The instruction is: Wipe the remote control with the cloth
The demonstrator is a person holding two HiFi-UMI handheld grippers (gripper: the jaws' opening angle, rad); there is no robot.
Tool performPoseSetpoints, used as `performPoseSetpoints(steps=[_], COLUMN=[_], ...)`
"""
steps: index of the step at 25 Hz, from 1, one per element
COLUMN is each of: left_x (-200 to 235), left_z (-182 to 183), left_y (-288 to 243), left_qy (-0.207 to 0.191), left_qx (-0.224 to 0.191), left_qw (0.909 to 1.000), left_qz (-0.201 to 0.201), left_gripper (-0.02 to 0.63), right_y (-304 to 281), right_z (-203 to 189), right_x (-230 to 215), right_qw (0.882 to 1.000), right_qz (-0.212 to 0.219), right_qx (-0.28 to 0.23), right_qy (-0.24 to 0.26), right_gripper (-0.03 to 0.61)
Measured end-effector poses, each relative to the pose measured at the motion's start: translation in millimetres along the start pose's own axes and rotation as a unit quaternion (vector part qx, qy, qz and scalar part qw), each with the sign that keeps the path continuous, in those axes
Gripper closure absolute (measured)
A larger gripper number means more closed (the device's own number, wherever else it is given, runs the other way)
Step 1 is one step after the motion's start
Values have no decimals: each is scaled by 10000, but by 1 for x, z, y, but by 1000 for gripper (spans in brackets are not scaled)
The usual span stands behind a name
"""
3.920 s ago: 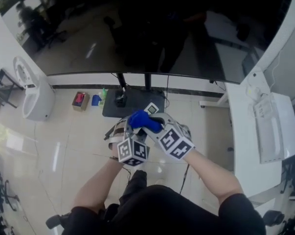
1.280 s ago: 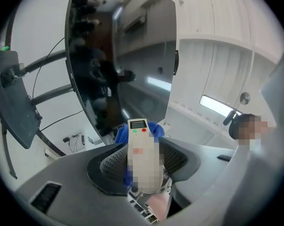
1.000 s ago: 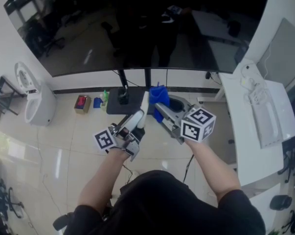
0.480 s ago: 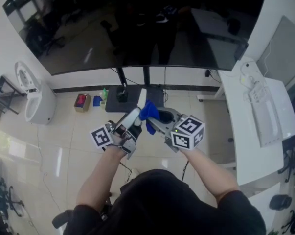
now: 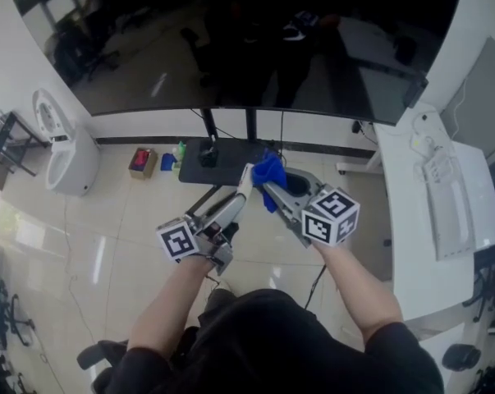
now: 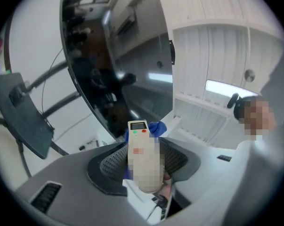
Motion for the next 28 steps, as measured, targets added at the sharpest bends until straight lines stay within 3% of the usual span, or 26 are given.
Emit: performPoseSetpoints(steps=[2, 4, 6, 8, 12, 16, 21, 24, 28], left_x=[9, 29, 58, 92, 169, 257, 357, 399, 425], left_z=[3, 10, 17, 21, 14, 0, -7, -10, -16], left_y=[7, 9, 7, 7, 7, -3, -14, -17, -16], left_qy=[-769, -1418, -1703, -1936, -2366, -2548, -2664, -2664, -2658], left_qx=[88, 273, 347, 475, 1007, 1594, 2173, 2353, 2442], left_qw=[9936, 9743, 9541, 9304, 8737, 8330, 7980, 7812, 7700], left_qz=[820, 1727, 2439, 3075, 4129, 4646, 4949, 5132, 5261], left_gripper=[407, 407, 407, 407, 407, 407, 407, 407, 407], right_y=[3, 1, -4, -10, -21, -39, -67, -83, -96], right_z=[-8, -17, -30, -47, -85, -121, -154, -173, -190], right_x=[-4, -12, -23, -33, -49, -75, -101, -117, -127], right_qw=[9991, 9968, 9953, 9941, 9888, 9804, 9711, 9683, 9646], right_qz=[-335, -609, -687, -728, -935, -1123, -1280, -1267, -1272], right_qx=[203, 450, 634, 773, 1160, 1592, 1941, 2057, 2193], right_qy=[156, 250, 239, 222, 87, -277, -546, -628, -723], right_gripper=[465, 465, 465, 465, 465, 465, 465, 465, 465])
Point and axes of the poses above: the fingertips, and each gripper's own axes: y backward along the fingers, x to its left, z out of its top, the point moved 10 cm from there along y, backward along the fingers, and after that the axes turned 1 degree about x, right-handed, at the moved point
